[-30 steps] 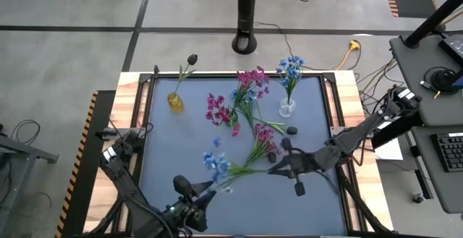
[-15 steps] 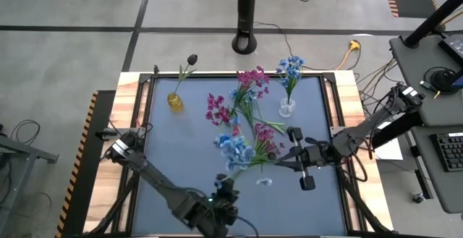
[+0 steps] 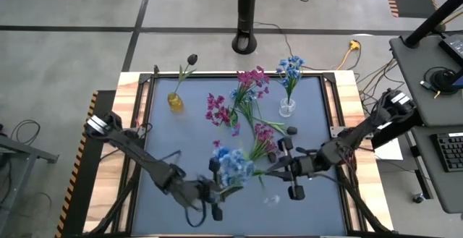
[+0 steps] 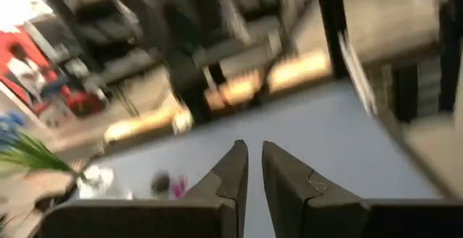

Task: Sort flowers into vase by color
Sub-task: Put the bottom blue flowers into the transparent vase

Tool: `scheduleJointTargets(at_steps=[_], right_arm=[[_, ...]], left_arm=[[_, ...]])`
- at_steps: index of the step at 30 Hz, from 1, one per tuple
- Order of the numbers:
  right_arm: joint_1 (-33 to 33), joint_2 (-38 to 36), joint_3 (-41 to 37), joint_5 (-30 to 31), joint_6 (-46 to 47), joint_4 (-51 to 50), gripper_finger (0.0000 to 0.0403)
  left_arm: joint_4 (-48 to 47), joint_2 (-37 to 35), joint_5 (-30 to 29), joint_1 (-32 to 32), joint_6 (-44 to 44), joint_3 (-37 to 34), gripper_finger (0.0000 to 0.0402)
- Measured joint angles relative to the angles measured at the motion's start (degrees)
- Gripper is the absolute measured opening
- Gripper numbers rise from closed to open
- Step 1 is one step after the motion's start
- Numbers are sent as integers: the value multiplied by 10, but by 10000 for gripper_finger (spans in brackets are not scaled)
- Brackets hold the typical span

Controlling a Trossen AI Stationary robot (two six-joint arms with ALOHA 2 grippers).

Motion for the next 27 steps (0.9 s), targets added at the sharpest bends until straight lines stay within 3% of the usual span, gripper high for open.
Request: scheduleJointTargets(at_steps=[5, 8, 15, 21, 27], right_arm=[[0, 77, 0, 3, -47, 154, 12], [0, 127, 0, 5, -70, 232, 12], [-9, 210, 7, 51, -72, 316, 12], [-19, 249, 35, 50, -72, 326, 12], [-28, 270, 52, 50, -76, 324, 12]], left_arm=[[278, -19, -3, 6, 46, -106, 30], [381, -21, 6, 14, 52, -143, 47], [407, -21, 97, 48, 17, -156, 122], [407, -14, 97, 66, 26, -143, 179], [404, 0, 98, 72, 32, -138, 197]])
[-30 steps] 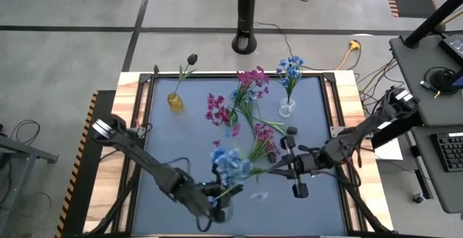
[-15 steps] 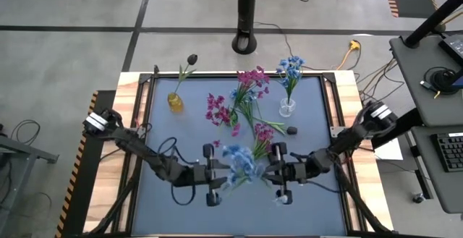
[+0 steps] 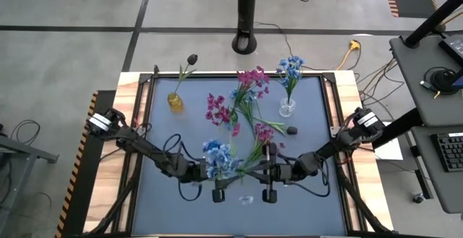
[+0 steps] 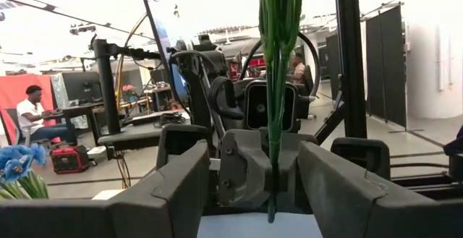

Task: Sort flowers into vase by color
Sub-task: Put the bottom blue flowers into the transparent vase

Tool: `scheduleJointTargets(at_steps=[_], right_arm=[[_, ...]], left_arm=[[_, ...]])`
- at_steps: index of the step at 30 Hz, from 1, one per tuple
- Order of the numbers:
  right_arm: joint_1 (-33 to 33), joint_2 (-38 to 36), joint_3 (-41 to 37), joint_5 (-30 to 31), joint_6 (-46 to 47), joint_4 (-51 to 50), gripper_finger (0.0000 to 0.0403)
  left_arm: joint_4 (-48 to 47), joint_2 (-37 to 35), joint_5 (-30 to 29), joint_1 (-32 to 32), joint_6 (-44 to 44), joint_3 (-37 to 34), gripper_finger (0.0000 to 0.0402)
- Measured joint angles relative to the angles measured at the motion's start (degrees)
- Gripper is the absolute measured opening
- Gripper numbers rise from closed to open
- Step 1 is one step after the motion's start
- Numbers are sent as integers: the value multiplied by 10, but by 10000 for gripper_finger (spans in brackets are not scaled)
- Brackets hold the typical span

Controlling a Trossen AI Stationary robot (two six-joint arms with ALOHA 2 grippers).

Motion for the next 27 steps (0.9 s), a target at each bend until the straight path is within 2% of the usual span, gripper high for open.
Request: scheduleJointTargets(at_steps=[7, 16, 21, 27], right_arm=[[-10, 2, 0, 0, 9, -4, 12], [-18, 9, 0, 0, 20, -5, 12], [-18, 9, 0, 0, 20, -5, 13], [-18, 9, 0, 2, 31, -5, 13]], left_arm=[[2, 1, 0, 2, 13, 6, 185], [2, 1, 0, 6, 33, 19, 149], [2, 1, -3, 9, 32, 19, 110], [2, 1, -4, 9, 32, 19, 44]])
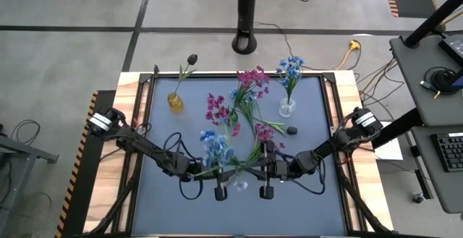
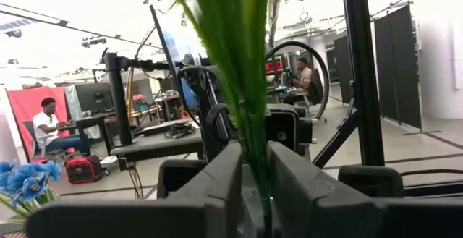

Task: Sort flowers into vase by color
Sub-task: Put the bottom blue flowers into the transparent vase

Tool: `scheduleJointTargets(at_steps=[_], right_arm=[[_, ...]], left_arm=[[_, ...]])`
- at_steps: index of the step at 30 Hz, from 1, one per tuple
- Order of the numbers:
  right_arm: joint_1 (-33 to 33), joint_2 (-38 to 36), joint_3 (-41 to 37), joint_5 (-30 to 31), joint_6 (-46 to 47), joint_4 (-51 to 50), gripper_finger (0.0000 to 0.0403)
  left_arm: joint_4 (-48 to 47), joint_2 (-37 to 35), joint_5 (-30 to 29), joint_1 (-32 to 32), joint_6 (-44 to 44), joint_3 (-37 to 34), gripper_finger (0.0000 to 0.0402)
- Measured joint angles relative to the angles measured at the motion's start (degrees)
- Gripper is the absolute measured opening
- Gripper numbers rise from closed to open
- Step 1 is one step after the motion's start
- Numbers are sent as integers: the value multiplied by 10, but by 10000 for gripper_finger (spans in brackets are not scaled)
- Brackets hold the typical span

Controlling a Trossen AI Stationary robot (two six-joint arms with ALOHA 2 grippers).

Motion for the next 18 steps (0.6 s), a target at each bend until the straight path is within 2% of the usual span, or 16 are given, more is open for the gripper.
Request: scheduleJointTargets(at_steps=[4, 11, 14, 18], right_arm=[[-1, 0, 0, 2, 4, 0, 13], [0, 0, 0, 3, 18, -11, 16], [0, -3, 0, 14, 24, -24, 41], [2, -18, 0, 40, 38, -64, 98]], left_arm=[[0, 0, 1, -1, -2, 0, 9], [-3, 0, 0, -1, -4, 0, 12], [-2, -1, -3, -1, -3, 0, 12], [0, -2, -16, -1, -1, 0, 11]])
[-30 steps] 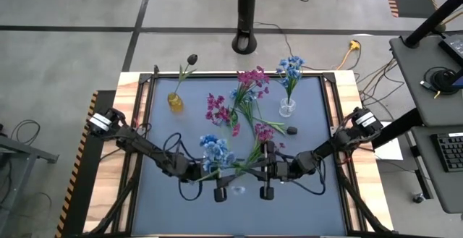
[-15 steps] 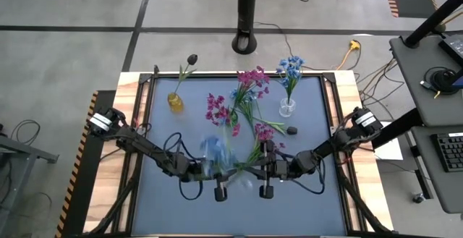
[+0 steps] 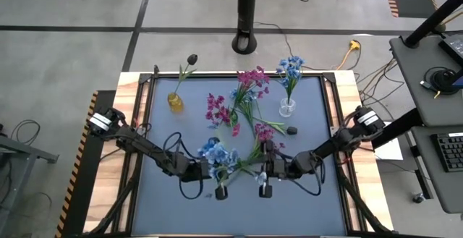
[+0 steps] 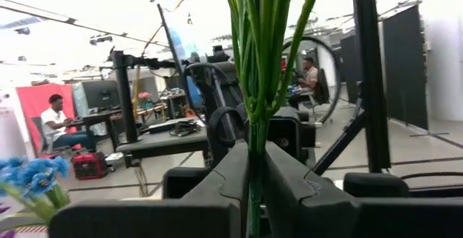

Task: Sort flowers into vase by color
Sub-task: Put the bottom blue flowers into the transparent vase

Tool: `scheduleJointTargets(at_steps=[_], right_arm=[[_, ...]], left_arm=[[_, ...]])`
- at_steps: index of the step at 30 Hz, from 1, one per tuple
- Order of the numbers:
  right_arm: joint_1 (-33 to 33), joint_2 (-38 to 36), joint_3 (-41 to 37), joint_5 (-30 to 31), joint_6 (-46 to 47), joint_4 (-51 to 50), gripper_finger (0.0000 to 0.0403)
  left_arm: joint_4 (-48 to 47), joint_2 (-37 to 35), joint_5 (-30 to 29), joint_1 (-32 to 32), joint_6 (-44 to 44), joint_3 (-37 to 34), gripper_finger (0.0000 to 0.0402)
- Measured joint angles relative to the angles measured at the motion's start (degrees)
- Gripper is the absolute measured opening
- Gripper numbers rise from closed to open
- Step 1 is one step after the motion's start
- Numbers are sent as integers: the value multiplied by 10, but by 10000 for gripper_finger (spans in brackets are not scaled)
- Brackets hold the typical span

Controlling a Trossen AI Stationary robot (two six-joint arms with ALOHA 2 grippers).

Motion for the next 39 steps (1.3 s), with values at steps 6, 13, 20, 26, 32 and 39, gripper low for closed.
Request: scheduleJointTargets(at_steps=[6, 13, 20, 26, 32, 39], right_arm=[[13, -44, 0, 38, 14, -73, 173], [35, -128, 0, 105, 30, -215, 222], [33, -177, 0, 102, 69, -279, 252], [19, -170, 35, 79, 64, -306, 265], [-4, -160, 86, 78, 67, -394, 260], [-22, -158, 134, 57, 75, -468, 246]], left_arm=[[-53, -16, -45, -3, 2, 0, 11], [-216, -64, -98, -14, -23, 0, 11], [-262, -68, -121, -11, -60, 0, 10], [-242, -53, -120, 2, -57, 0, 10], [-236, -53, -100, 6, -59, 0, 10], [-235, -53, -101, 7, -59, 0, 10]])
